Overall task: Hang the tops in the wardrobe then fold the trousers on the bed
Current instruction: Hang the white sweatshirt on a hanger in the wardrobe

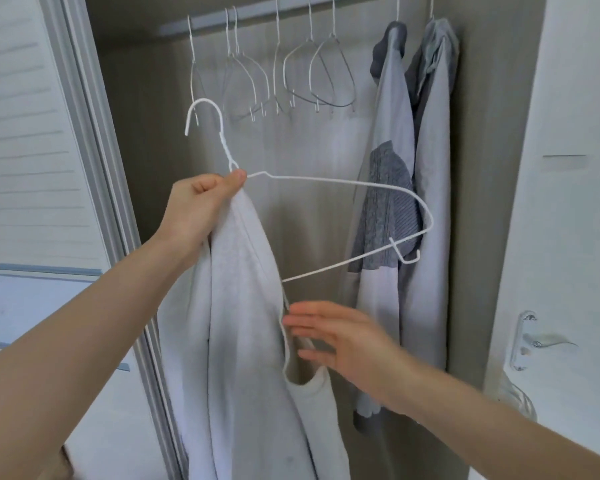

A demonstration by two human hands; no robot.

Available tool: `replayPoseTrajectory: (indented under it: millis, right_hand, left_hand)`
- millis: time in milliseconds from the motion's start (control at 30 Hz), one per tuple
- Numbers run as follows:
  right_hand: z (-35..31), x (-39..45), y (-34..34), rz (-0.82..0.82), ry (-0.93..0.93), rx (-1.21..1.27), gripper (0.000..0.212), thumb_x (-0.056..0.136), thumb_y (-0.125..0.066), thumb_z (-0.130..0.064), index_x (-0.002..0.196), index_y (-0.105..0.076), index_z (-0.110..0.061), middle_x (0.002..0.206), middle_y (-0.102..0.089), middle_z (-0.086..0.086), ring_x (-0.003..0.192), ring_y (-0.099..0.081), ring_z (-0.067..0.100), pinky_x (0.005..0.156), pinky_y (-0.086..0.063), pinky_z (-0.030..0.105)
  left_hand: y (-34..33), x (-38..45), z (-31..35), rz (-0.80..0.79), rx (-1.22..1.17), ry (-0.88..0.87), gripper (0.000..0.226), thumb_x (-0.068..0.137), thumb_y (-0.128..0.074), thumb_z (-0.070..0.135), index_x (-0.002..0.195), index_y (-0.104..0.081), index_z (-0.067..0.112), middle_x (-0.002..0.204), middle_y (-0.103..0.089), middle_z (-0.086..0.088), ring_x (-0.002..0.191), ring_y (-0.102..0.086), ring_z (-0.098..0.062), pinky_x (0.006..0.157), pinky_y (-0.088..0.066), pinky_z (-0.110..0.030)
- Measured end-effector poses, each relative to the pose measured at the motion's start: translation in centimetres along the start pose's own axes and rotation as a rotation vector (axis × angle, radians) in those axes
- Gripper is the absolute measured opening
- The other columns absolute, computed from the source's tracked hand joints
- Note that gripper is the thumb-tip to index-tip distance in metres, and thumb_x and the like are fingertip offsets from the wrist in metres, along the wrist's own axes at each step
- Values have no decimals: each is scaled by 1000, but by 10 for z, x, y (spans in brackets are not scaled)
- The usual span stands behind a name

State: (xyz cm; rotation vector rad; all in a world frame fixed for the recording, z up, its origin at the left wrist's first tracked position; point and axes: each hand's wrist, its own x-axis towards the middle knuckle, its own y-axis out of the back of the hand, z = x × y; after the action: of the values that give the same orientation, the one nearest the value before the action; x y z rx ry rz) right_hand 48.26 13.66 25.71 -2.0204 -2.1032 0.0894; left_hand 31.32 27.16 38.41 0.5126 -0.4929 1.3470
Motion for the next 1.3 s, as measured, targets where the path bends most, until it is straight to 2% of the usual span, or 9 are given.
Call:
replayPoseTrajectory:
  millis: [100,333,400,533,633,767,967,1133,1300]
  right_hand:
    - [11,-1,-12,-2,206,-840,33,94,-56,-22,127,-50,-25,122,-58,-8,107,-57,10,90,-45,18]
    - [10,-11,26,1,242,-1877,23,97,-36,-38,89,-50,-21,96,-61,-1,102,-53,21,104,-20,64]
    - [-4,-12,41,24,143,-1845,20,99,-38,-40,92,-49,-24,102,-57,-7,112,-47,15,109,-9,64]
    - [-28,-8,64,126,309,-1824,34,95,-29,-51,98,-52,-26,107,-50,-9,120,-41,15,101,-28,65]
    - [-39,-6,67,191,224,-1898,31,98,-31,-48,117,-48,-31,132,-42,-9,136,-32,26,101,-32,62]
    - [-53,1,62,68,306,-1876,7,102,-27,-38,106,-32,-34,123,-44,-7,99,-57,25,76,-46,36]
    - [-59,31,21,212,522,-1269,11,100,-34,-12,93,-42,-14,66,-41,-5,58,-36,8,56,-34,19]
    - [-50,45,9,218,572,-1133,15,97,-33,-5,94,-42,-17,71,-48,-1,61,-41,13,60,-37,34]
    - [-41,39,11,232,544,-1140,17,97,-33,-11,86,-37,-23,65,-47,-3,58,-43,14,57,-40,40]
  left_hand:
    - [-3,0,1,15,3,-19,54,86,-71,39,72,-53,-10,72,-37,-12,69,-30,-26,65,-30,-33]
    - [39,0,-6,98,20,46,22,85,-72,36,72,-72,19,84,-63,-9,82,-58,-19,80,-48,-34]
    - [50,-5,-9,101,89,29,18,86,-71,35,74,-75,23,85,-70,-4,83,-62,-14,82,-50,-30]
    - [61,-18,-22,109,365,-118,17,91,-65,35,85,-74,22,91,-71,-3,85,-60,-15,74,-45,-22]
    - [69,-19,-32,52,498,-111,14,88,-65,43,82,-73,33,87,-70,7,92,-63,-21,88,-49,-35]
    - [60,-24,-36,30,716,-210,17,87,-64,46,84,-72,32,76,-58,20,91,-55,-19,104,-32,-45]
    - [17,-42,-32,-116,773,-438,31,82,-53,61,78,-71,37,65,-58,23,78,-51,-10,82,-19,-36]
    - [9,-40,-34,-146,654,-398,43,82,-55,67,79,-74,29,81,-72,2,86,-61,-13,90,-21,-35]
    - [17,-42,-38,-222,488,-247,34,82,-61,56,75,-74,26,60,-59,-1,57,-50,-8,83,-34,-42]
